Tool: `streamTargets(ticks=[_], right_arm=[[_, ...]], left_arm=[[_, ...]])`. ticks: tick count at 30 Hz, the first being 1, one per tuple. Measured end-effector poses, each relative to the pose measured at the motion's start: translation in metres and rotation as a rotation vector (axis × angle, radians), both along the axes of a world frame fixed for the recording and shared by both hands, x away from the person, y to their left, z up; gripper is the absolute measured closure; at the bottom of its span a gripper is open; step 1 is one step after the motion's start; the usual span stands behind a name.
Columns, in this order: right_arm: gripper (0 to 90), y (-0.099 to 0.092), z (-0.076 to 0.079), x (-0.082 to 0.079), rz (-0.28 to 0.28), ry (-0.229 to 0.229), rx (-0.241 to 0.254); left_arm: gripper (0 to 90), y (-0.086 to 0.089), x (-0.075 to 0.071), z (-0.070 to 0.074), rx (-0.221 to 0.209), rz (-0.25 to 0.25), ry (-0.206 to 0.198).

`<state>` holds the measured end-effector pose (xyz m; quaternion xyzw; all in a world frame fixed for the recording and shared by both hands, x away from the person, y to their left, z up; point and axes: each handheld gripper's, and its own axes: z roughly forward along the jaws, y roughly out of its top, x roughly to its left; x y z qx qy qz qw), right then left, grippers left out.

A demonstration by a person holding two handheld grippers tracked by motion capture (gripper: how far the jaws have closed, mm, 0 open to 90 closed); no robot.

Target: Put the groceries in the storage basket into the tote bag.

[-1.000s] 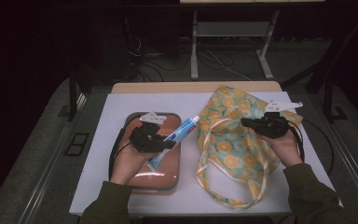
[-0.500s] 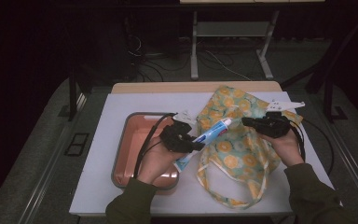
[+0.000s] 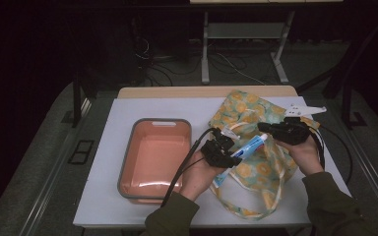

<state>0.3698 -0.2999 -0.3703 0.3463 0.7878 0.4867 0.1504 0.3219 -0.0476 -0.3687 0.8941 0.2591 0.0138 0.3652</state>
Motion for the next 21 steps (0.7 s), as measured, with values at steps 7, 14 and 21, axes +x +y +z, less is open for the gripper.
streamTargets(ticks=[7, 14, 21], right_arm=[[89.8, -0.001, 0.000, 0.000, -0.003, 0.002, 0.002], [89.8, 0.000, -0.001, 0.000, -0.002, 0.004, -0.003], [89.8, 0.000, -0.001, 0.000, 0.001, 0.000, -0.002]], left_arm=[[75.1, -0.015, 0.002, -0.019, 0.064, 0.024, 0.017], [75.1, -0.029, 0.009, -0.035, 0.089, 0.055, 0.025], [74.5, -0.040, 0.021, -0.050, 0.112, 0.090, 0.052]])
